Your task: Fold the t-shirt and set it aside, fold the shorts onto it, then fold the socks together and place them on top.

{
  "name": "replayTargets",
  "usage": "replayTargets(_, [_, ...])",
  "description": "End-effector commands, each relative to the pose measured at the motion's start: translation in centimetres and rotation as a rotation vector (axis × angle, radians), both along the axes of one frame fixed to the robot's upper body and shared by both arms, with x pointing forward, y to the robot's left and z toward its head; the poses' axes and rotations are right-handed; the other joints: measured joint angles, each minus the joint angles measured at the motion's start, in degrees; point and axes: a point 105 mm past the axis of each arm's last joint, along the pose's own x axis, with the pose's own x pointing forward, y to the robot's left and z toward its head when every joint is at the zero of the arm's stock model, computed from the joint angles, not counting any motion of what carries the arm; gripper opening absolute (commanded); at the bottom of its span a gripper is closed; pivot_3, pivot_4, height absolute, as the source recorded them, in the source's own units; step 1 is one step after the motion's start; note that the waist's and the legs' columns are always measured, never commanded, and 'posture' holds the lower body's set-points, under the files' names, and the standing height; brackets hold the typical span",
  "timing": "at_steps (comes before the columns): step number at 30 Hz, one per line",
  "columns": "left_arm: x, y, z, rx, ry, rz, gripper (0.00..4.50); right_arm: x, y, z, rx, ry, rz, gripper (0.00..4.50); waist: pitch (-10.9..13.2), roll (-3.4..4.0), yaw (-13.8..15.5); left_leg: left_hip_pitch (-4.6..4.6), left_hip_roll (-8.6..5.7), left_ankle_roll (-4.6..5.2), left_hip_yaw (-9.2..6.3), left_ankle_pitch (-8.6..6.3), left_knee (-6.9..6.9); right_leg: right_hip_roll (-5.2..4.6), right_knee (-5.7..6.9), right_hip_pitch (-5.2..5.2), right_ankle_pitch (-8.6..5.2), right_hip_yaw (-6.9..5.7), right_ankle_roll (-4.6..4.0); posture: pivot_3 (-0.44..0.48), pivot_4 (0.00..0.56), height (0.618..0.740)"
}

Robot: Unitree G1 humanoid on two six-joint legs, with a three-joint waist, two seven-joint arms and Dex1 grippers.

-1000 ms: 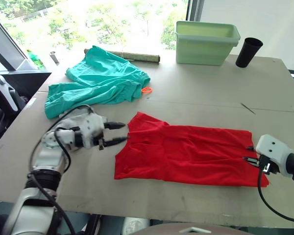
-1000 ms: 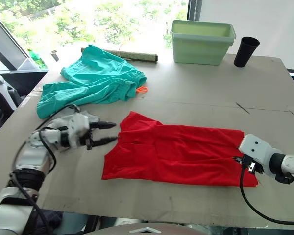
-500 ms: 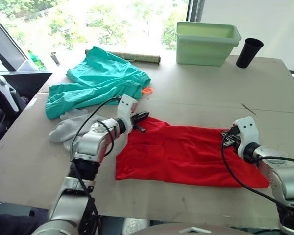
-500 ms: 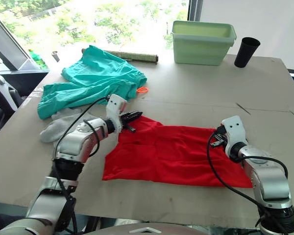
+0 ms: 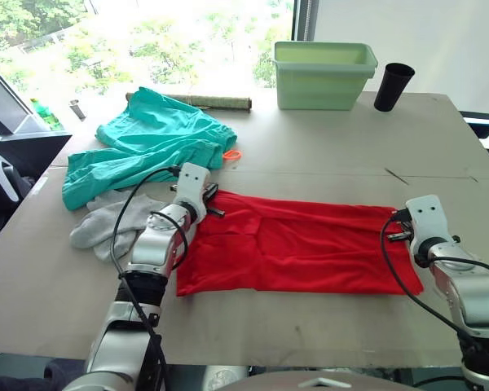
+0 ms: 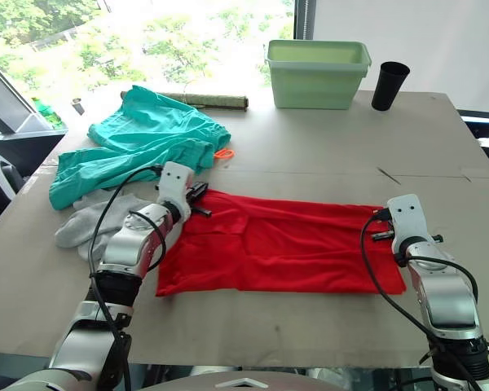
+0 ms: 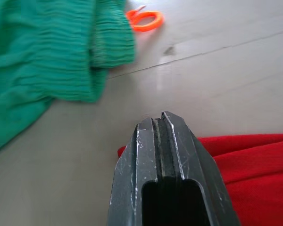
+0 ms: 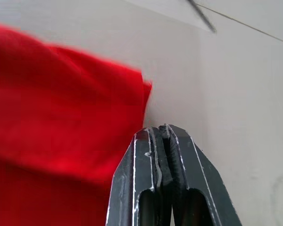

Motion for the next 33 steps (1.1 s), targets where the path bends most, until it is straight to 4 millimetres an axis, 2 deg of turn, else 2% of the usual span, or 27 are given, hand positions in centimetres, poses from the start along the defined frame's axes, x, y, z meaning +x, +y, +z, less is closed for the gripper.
replayTargets(1, [-0.4, -2.5, 5.5, -0.148, -0.170, -0.165, 0.04, 0.3, 0.6, 4.7, 0.016, -0.170, 0.088, 0.00, 0.00, 0.00, 0.28, -0.12, -0.01, 0.00, -0.01, 0.00, 0.01, 0.00, 0.00, -0.10, 0.00, 0.00, 0.01, 0.000, 0.150, 0.740])
replayTargets(2, [-0.8, -3.4, 6.0, -0.186, -0.161, -0.224, 0.00, 0.4, 1.1, 5.5, 0.042, -0.198, 0.119, 0.46, 0.00, -0.01, 0.38, -0.61, -0.05, -0.02, -0.06, 0.02, 0.07, -0.01, -0.02, -0.51, 0.03, -0.02, 0.03, 0.000, 0.150, 0.740])
replayTargets(5, [-2.0, -6.8, 6.8, -0.250, -0.136, -0.374, 0.00, 0.9, 2.9, 6.7, 0.103, -0.273, 0.205, 1.13, 0.00, -0.01, 0.59, -0.68, -0.17, -0.03, -0.06, 0.02, 0.10, -0.08, -0.08, -0.52, 0.03, -0.03, 0.04, 0.000, 0.150, 0.740])
replayTargets(6, [-2.2, -8.0, 6.8, -0.259, -0.127, -0.402, 0.00, 1.3, 3.4, 6.6, 0.111, -0.286, 0.217, 1.13, -0.01, -0.03, 0.64, -0.68, -0.27, -0.02, -0.06, 0.02, 0.08, -0.14, -0.19, -0.48, 0.03, -0.02, 0.05, 0.000, 0.150, 0.740])
replayTargets(9, [-2.2, -9.8, 6.2, -0.290, -0.096, -0.401, 0.00, 2.2, 4.9, 6.1, 0.192, -0.322, 0.216, 1.13, -0.02, -0.06, 0.64, -0.66, -0.39, 0.01, -0.10, 0.00, 0.08, -0.18, -0.28, -0.38, 0.03, -0.04, 0.07, 0.000, 0.150, 0.740])
replayTargets(11, [-1.5, -10.3, 3.7, -0.251, -0.041, -0.339, 0.00, 3.3, 5.9, 4.7, 0.225, -0.321, 0.167, 1.13, -0.01, -0.06, 0.40, -0.64, -0.41, 0.02, -0.12, 0.01, 0.08, -0.14, -0.27, -0.38, 0.03, -0.02, 0.08, 0.000, 0.150, 0.740])
replayTargets(13, [-0.8, -9.8, 1.4, -0.200, 0.001, -0.259, 0.00, 3.9, 5.9, 2.6, 0.184, -0.290, 0.102, 1.13, -0.01, -0.06, 0.12, -0.56, -0.47, 0.01, -0.11, 0.01, 0.07, -0.07, -0.26, -0.37, 0.03, 0.01, 0.07, 0.000, 0.150, 0.740])
replayTargets(14, [-0.6, -9.1, 0.6, -0.172, 0.019, -0.228, 0.00, 4.0, 5.0, 1.8, 0.135, -0.278, 0.044, 1.13, 0.00, -0.05, 0.09, -0.55, -0.47, 0.01, -0.10, 0.01, 0.07, 0.01, -0.26, -0.36, 0.03, 0.04, 0.07, 0.000, 0.150, 0.740])
replayTargets(19, [-0.2, -6.1, -1.0, -0.118, 0.046, -0.123, 0.00, 3.3, 1.5, 0.7, 0.037, -0.255, -0.082, 1.13, 0.00, -0.04, 0.22, -0.57, -0.34, -0.01, -0.11, 0.02, 0.06, 0.01, -0.20, -0.42, 0.03, 0.04, 0.06, 0.000, 0.150, 0.740])
replayTargets(20, [-0.1, -5.1, -1.2, -0.117, 0.048, -0.085, 0.00, 3.0, 0.2, 0.4, 0.001, -0.245, -0.120, 1.13, -0.01, -0.04, 0.22, -0.57, -0.31, -0.01, -0.11, 0.02, 0.05, 0.00, -0.20, -0.43, 0.03, 0.04, 0.07, 0.000, 0.150, 0.740])
replayTargets(21, [0.1, -3.9, -1.3, -0.114, 0.043, -0.034, 0.00, 2.6, -1.0, 0.3, -0.026, -0.239, -0.154, 1.13, 0.00, -0.04, 0.22, -0.57, -0.30, 0.00, -0.11, 0.02, 0.04, -0.01, -0.20, -0.42, 0.03, 0.04, 0.06, 0.000, 0.150, 0.740])
replayTargets(23, [0.3, -2.4, -0.9, -0.131, 0.025, 0.033, 0.00, 2.2, -2.3, 0.6, -0.047, -0.247, -0.176, 1.13, -0.01, -0.03, 0.16, -0.54, -0.29, 0.00, -0.10, 0.02, 0.03, -0.03, -0.20, -0.41, 0.03, 0.04, 0.06, 0.000, 0.150, 0.740])
replayTargets(25, [0.4, -1.7, 0.0, -0.160, -0.011, 0.051, 0.00, 2.1, -2.1, 1.6, -0.017, -0.281, -0.139, 1.13, -0.01, -0.03, 0.08, -0.52, -0.28, 0.00, -0.09, 0.02, 0.04, -0.04, -0.20, -0.40, 0.03, 0.05, 0.06, 0.000, 0.150, 0.740])
replayTargets(27, [0.1, -2.7, 2.2, -0.240, -0.060, -0.048, 0.00, 1.8, -1.2, 2.9, 0.028, -0.303, -0.048, 1.13, 0.00, -0.02, -0.05, -0.52, -0.26, 0.00, -0.07, 0.01, 0.04, -0.03, -0.20, -0.41, 0.03, 0.06, 0.06, 0.000, 0.150, 0.740])
replayTargets(28, [-0.3, -3.3, 3.1, -0.278, -0.076, -0.105, 0.00, 1.6, -0.9, 3.5, 0.034, -0.309, -0.006, 1.67, 0.05, 0.01, -0.03, -0.52, -0.25, 0.00, -0.07, 0.01, 0.03, -0.02, -0.20, -0.41, 0.03, 0.06, 0.06, 0.000, 0.150, 0.740])
replayTargets(29, [-0.7, -3.7, 4.1, -0.286, -0.090, -0.175, 0.00, 1.5, -0.4, 4.3, 0.067, -0.317, 0.043, 1.95, 0.07, 0.03, -0.02, -0.55, -0.23, 0.00, -0.07, 0.01, 0.03, -0.02, -0.20, -0.44, 0.03, 0.06, 0.06, 0.000, 0.150, 0.740])
replayTargets(31, [-1.4, -4.1, 4.9, -0.278, -0.085, -0.272, 0.00, 1.3, 0.2, 5.4, 0.114, -0.316, 0.098, 2.97, 0.08, 0.01, 0.02, -0.59, -0.22, 0.00, -0.07, 0.01, 0.03, -0.02, -0.20, -0.47, 0.03, 0.07, 0.07, 0.000, 0.150, 0.740])
replayTargets(32, [-1.7, -3.9, 5.7, -0.246, -0.061, -0.360, 0.00, 1.1, 1.5, 6.5, 0.143, -0.274, 0.236, 3.37, 0.08, 0.01, 0.01, -0.59, -0.22, 0.00, -0.08, 0.01, 0.03, -0.02, -0.21, -0.46, 0.03, 0.05, 0.06, 0.000, 0.150, 0.740])
replayTargets(33, [-1.9, -3.7, 6.2, -0.227, -0.040, -0.416, 0.66, 0.7, 2.4, 7.2, 0.157, -0.235, 0.335, 3.70, 0.19, 0.06, 0.00, -0.57, -0.22, 0.00, -0.07, 0.01, 0.03, -0.02, -0.21, -0.45, 0.03, 0.06, 0.06, 0.000, 0.150, 0.740])
